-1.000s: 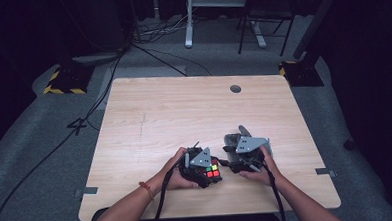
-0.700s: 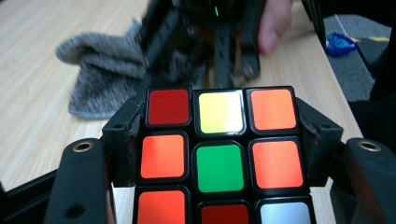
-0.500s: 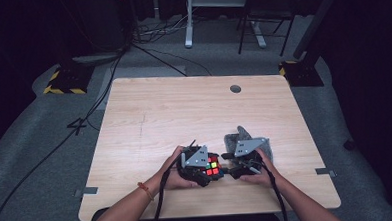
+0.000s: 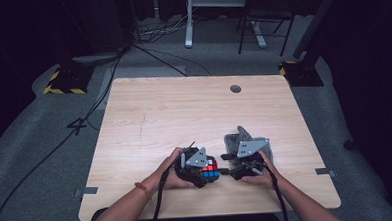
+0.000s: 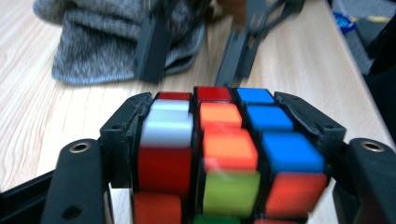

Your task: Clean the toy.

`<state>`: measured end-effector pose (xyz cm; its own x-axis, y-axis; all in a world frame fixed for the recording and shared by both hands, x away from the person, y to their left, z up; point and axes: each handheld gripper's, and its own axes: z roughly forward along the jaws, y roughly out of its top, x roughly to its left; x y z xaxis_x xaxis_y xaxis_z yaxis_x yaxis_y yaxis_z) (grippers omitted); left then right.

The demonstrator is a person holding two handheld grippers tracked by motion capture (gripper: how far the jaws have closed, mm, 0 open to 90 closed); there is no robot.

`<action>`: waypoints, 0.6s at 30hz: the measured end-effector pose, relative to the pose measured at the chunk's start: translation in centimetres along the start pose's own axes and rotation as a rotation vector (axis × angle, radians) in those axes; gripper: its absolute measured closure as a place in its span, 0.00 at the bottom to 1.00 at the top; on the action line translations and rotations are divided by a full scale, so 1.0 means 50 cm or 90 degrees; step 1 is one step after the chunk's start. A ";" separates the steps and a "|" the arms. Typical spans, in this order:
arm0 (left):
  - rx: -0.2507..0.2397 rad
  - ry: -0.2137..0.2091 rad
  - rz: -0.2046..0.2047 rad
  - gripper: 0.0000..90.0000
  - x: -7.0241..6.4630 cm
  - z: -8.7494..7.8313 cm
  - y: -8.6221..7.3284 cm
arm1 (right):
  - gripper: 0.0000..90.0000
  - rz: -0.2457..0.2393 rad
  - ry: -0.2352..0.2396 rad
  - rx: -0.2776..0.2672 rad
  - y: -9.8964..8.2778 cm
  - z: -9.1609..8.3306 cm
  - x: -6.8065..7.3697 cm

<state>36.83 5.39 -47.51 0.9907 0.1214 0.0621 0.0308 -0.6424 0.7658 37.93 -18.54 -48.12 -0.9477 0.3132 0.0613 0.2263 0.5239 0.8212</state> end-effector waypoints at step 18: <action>0.061 -0.014 -0.034 0.30 0.011 -0.001 -0.032 | 0.46 -0.038 -0.132 0.034 0.033 -0.063 -0.006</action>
<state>37.30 6.54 -48.68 0.9898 0.1423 0.0077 0.0958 -0.7048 0.7029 37.87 -20.28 -45.00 -0.8946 0.4334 -0.1091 0.1876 0.5857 0.7886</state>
